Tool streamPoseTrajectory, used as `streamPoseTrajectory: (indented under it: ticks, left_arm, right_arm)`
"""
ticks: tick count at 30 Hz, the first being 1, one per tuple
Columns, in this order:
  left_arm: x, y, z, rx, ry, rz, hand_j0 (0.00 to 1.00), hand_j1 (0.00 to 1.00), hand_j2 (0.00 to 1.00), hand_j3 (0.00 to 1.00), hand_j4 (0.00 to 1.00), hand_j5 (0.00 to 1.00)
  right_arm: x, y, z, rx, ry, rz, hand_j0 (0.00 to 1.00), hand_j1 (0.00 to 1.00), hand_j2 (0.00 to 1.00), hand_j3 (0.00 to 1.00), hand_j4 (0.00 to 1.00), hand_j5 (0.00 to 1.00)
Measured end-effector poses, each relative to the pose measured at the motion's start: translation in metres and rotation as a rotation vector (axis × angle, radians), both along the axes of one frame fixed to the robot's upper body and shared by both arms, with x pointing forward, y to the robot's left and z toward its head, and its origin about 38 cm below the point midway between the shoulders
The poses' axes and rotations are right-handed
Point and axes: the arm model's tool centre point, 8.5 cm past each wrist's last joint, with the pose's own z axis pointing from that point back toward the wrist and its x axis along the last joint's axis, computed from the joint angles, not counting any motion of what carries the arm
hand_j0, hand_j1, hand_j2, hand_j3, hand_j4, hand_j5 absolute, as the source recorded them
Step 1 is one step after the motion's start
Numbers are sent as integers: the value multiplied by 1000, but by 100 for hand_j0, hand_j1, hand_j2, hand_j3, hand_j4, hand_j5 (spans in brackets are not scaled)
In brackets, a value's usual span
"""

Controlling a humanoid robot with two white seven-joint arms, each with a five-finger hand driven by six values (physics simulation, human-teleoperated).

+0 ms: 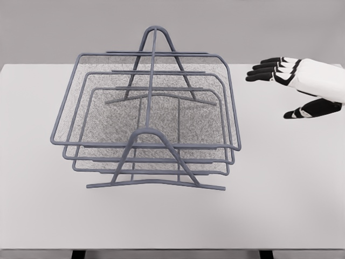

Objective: Pull out the upper folder box with right arm

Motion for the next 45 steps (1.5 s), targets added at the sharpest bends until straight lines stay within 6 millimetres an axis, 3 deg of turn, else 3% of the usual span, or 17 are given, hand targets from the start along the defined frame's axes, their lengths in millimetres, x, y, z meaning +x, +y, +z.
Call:
streamPoseTrajectory:
  ticks: [3, 9, 23, 28, 35, 45]
  left_arm:
    - [0, 0, 0, 0, 0, 0, 100, 100, 100, 100, 100, 100]
    - [0, 0, 0, 0, 0, 0, 100, 100, 100, 100, 100, 100]
    - [0, 0, 0, 0, -1, 1, 100, 100, 100, 100, 100, 100]
    - [1, 0, 0, 0, -2, 2, 100, 100, 100, 100, 100, 100]
    - [0, 0, 0, 0, 0, 1, 100, 100, 100, 100, 100, 100]
    - [0, 0, 0, 0, 0, 0, 100, 100, 100, 100, 100, 100]
  right_arm:
    - [2, 1, -3, -59, -28, -13, 100, 100, 100, 100, 100, 100]
    - [20, 25, -31, -277, -163, -55, 100, 100, 100, 100, 100, 100]
    - [26, 54, -69, -274, -97, -15, 100, 100, 100, 100, 100, 100]
    - [26, 53, -72, -228, -46, -34, 100, 100, 100, 100, 100, 100]
    - [22, 45, -74, -295, -68, -22, 100, 100, 100, 100, 100, 100]
    - [24, 21, -47, -325, -138, -81, 100, 100, 100, 100, 100, 100]
